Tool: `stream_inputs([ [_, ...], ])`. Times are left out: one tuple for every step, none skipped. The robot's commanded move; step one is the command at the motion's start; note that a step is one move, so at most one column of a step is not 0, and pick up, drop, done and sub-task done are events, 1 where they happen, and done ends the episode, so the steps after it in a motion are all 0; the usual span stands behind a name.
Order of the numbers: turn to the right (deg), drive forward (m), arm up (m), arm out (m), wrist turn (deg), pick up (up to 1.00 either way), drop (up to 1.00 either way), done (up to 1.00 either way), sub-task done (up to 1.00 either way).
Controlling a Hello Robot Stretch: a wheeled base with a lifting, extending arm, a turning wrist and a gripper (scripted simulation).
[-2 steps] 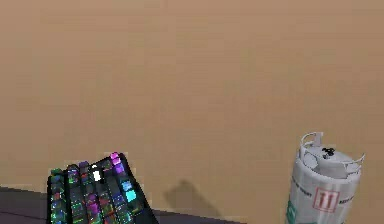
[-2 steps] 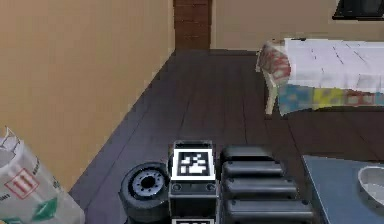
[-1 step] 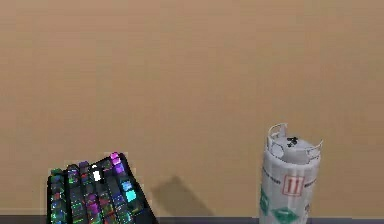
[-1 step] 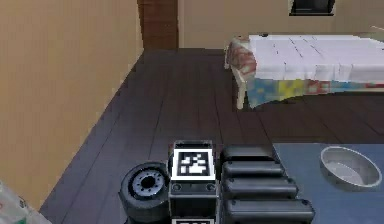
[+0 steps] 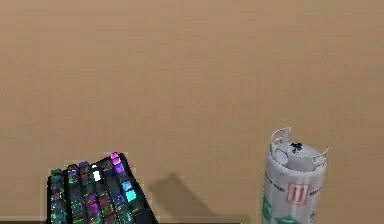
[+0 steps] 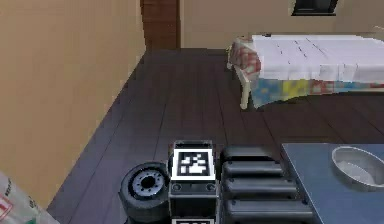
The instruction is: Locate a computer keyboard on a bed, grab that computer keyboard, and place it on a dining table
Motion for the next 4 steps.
stream_inputs([
  [-45.0, 0.0, 0.0, 0.0, 0.0, 0.0, 0.0, 0.0, 0.0],
  [-21.0, 0.0, 0.0, 0.0, 0.0, 0.0, 0.0, 0.0, 0.0],
  [0.0, 0.05, 0.0, 0.0, 0.0, 0.0, 0.0, 0.0, 0.0],
  [-45.0, 0.0, 0.0, 0.0, 0.0, 0.0, 0.0, 0.0, 0.0],
])
